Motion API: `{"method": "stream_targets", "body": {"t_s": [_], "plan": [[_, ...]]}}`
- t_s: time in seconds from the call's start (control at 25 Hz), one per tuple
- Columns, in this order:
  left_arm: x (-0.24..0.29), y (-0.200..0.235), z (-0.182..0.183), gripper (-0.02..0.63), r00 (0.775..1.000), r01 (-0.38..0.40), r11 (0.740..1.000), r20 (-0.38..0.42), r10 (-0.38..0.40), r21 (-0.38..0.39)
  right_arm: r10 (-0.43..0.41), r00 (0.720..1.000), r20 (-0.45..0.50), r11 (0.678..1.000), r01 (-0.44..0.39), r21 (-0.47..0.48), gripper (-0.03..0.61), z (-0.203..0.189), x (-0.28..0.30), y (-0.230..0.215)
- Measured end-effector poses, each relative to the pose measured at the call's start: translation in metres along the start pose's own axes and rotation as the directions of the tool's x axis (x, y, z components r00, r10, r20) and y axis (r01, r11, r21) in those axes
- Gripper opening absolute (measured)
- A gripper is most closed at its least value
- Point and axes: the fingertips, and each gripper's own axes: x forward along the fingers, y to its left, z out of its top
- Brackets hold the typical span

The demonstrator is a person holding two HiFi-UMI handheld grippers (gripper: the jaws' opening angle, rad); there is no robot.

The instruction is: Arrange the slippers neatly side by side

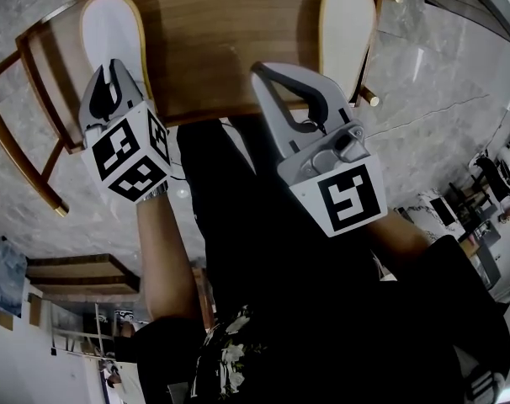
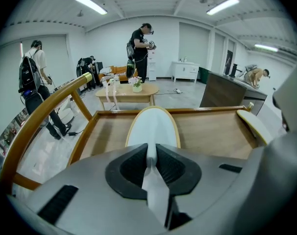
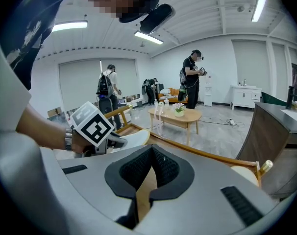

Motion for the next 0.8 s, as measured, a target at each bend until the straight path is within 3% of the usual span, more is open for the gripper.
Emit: {"method": "stream_targets", "body": {"t_s": [0.28,0.52,0.8], "plan": [[0.007,0.006,-0.004,0.067,1.0,-0.002,1.0,0.013,0.002,-0.027,0.007,1.0,-0.023,1.0,-0.006,0.004,-0.003,-0.007,0.0,0.011],[0.004,0.001,0.001,0.115,0.999,0.017,0.999,0.03,-0.018,0.028,-0.008,1.0,-0.006,1.0,0.008,-0.003,-0.003,-0.003,-0.001,0.013],[-0.015,0.003,0.018,0.141,0.996,0.052,0.998,0.067,-0.054,0.025,-0.031,0.999,0.009,0.999,0.031,-0.009,-0.003,0.006,-0.004,0.018]]}}
